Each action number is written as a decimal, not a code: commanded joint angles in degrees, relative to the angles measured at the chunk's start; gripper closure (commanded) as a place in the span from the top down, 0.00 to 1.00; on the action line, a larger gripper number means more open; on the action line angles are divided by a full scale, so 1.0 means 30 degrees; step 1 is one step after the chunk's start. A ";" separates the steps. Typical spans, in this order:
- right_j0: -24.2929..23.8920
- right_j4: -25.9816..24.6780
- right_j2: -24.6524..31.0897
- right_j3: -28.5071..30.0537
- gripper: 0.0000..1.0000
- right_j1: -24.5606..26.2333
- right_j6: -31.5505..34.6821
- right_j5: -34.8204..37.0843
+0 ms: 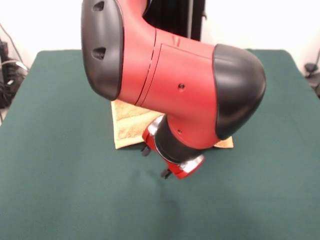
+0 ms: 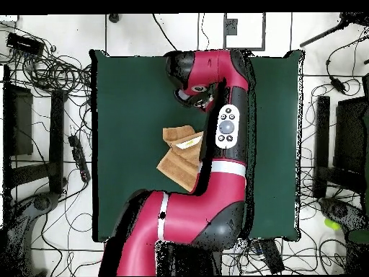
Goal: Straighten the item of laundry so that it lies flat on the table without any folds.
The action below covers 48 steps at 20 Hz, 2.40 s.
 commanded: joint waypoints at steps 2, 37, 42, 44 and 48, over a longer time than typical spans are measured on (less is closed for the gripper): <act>0.0986 -0.1933 -0.1823 0.4091 1.00 0.0078 0.1244 0.0612; 0.0541 0.3431 0.1419 0.5354 1.00 0.1511 0.1751 -0.0531; 0.0610 0.2887 0.0923 0.4671 1.00 0.2283 0.0787 -0.0196; 0.0696 0.2402 0.0560 0.4486 1.00 0.2511 0.0457 -0.0203; 0.0893 0.1669 -0.0181 0.4722 1.00 0.2569 0.1042 -0.0468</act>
